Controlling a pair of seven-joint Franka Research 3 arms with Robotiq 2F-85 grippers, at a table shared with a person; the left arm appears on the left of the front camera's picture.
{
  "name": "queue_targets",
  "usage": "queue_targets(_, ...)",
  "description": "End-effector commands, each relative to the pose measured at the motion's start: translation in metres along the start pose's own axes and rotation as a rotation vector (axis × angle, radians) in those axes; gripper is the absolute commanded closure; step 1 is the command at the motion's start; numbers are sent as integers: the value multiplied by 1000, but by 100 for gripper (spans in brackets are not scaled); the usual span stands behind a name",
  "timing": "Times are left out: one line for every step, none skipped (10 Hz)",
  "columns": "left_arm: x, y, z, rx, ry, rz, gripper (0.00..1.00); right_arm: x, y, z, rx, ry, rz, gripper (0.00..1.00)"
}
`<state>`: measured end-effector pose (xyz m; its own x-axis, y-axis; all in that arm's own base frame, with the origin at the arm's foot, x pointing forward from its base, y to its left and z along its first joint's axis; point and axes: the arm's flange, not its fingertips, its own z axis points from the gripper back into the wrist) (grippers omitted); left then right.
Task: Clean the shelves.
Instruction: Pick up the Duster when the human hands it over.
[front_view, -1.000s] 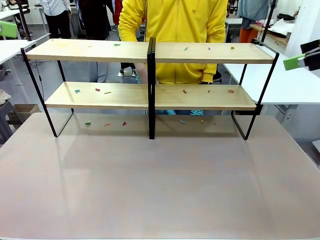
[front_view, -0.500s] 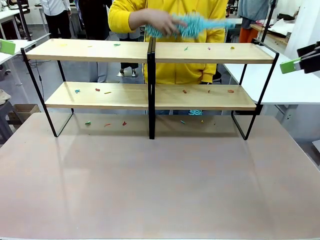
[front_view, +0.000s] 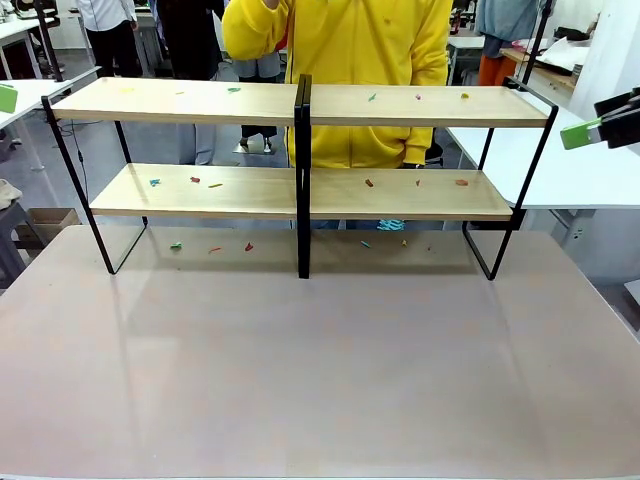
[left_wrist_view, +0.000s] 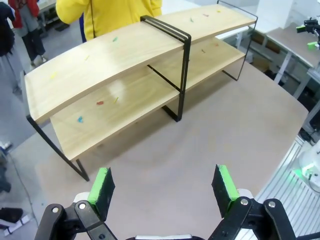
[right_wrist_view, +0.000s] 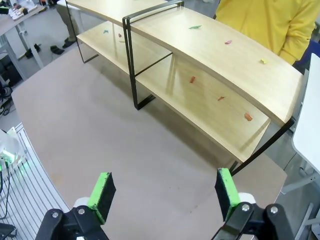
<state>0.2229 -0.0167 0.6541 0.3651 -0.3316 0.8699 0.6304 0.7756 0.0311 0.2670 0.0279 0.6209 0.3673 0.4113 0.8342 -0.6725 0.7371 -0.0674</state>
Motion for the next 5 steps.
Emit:
queue_targets(-119,-45,-44,52,23,36,0,-70,24,-22,-12,-28,15,0)
queue_targets(0,0,0,0,0,0,0,-69,23,-22,-10,-29,17,0)
queue_targets(0,0,0,0,0,0,0,-67,25,-20,0,-51,12,0)
queue_targets(0,0,0,0,0,0,0,-64,29,-16,13,-80,-49,0)
queue_targets(0,0,0,0,0,0,0,-60,35,-11,16,-105,-122,0)
